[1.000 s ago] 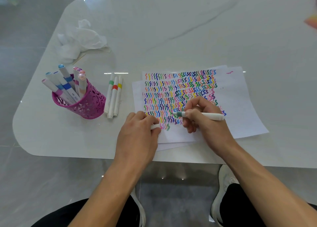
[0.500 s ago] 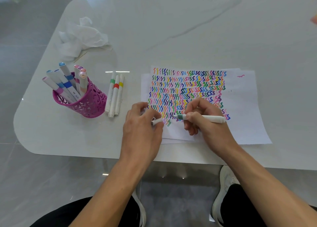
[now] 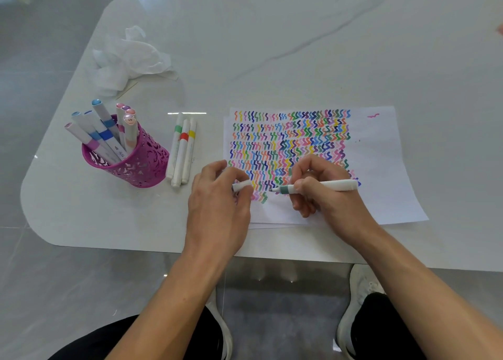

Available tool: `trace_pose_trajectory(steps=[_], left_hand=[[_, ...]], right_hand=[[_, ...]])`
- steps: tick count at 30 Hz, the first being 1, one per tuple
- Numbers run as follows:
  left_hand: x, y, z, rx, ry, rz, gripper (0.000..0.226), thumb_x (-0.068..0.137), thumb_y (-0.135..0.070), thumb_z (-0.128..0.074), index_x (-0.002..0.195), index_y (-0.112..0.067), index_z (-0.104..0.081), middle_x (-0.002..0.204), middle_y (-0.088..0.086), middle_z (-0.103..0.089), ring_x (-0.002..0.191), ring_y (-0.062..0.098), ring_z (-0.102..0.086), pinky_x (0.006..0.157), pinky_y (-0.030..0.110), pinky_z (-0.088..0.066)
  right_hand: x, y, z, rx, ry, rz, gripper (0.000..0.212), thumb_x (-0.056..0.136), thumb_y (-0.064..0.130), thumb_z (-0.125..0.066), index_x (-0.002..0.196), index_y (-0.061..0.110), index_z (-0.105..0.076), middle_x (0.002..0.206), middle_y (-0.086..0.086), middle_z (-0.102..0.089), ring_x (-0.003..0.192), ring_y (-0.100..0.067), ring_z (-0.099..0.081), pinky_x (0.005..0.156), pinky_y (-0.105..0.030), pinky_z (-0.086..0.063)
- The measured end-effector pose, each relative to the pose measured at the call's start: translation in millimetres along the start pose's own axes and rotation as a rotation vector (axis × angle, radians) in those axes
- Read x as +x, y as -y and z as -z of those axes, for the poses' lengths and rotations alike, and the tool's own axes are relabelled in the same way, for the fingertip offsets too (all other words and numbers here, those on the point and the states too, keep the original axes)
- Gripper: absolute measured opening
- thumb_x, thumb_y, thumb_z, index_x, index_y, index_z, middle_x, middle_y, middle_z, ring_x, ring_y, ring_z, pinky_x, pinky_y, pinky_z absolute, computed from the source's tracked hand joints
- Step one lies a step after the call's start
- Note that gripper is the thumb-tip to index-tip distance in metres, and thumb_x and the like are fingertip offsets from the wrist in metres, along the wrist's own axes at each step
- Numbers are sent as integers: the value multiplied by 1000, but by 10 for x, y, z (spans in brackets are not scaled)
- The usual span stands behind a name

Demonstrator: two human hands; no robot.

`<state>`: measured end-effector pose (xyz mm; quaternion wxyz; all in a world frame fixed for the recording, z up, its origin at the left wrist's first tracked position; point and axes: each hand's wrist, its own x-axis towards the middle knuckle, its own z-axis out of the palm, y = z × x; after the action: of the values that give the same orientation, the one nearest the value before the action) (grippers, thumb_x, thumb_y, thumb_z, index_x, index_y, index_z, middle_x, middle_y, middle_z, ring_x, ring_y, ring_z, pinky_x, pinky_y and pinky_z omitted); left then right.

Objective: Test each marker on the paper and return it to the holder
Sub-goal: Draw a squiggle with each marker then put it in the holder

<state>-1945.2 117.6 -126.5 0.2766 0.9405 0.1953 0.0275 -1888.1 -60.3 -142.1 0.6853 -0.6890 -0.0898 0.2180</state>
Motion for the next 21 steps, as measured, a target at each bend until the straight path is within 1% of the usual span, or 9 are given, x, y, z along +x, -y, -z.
trace_pose_trajectory(steps=[2,4,7,8,9,11,14,17,21], left_hand=[[4,14,19,-5,-12,-4,17,94,-28,-67,111,-26,-68,138,-5,-51,121,12,-52,84,19,-36],[1,15,42,-32,-39,-17,16,94,-29,-67,110,-28,-68,140,-6,-49,119,8,-51,85,18,-37],[-31,-23,72,-133,-81,-59,16,93,-31,-69,109,-33,-70,126,-12,-52,104,-6,-46,79,5,-35],[-43,-40,82,-191,-72,-68,16,93,-31,-69,108,-35,-71,118,-14,-55,97,-6,-49,75,2,-36],[-54,-58,88,-263,-49,-69,17,93,-29,-69,108,-36,-71,111,-16,-58,93,-4,-54,73,3,-40],[-77,-92,96,-424,24,-35,19,94,-24,-67,107,-36,-72,96,-15,-65,88,2,-62,74,11,-49],[-106,-134,92,-580,120,45,18,97,-23,-64,110,-32,-71,93,-14,-72,90,5,-67,82,25,-56],[-124,-132,89,-600,154,64,19,98,-22,-62,108,-36,-70,92,-18,-71,89,2,-68,81,21,-57],[-137,-121,114,-624,193,51,24,98,-18,-62,102,-39,-71,90,-12,-71,88,4,-67,79,15,-54]], right_hand=[[-7,13,0,6,2,-2,17,73,31,-60,81,16,-61,61,-5,-65,54,-18,-56,50,-28,-47],[-16,29,-2,14,-9,4,6,77,22,-60,80,17,-62,61,-5,-65,54,-18,-56,50,-29,-46],[-45,72,1,43,-48,34,4,81,15,-60,81,18,-63,62,-4,-66,55,-16,-58,49,-27,-47],[-57,90,-1,63,-58,48,3,81,15,-62,83,18,-63,63,-4,-66,56,-16,-59,49,-25,-47],[-70,107,-4,82,-63,63,4,81,17,-65,84,19,-64,64,-4,-66,56,-16,-60,50,-25,-47],[-94,138,-14,110,-67,93,6,80,25,-71,86,22,-69,66,-5,-68,56,-17,-60,52,-25,-47],[-132,175,-36,118,-91,130,10,81,31,-73,88,25,-75,69,-6,-71,57,-19,-62,54,-25,-48],[-160,190,-59,108,-124,141,10,83,30,-73,90,26,-78,70,-6,-72,58,-20,-65,54,-24,-48],[-178,208,-52,61,-163,125,11,83,33,-72,87,23,-76,67,-4,-70,55,-20,-63,52,-25,-47]])
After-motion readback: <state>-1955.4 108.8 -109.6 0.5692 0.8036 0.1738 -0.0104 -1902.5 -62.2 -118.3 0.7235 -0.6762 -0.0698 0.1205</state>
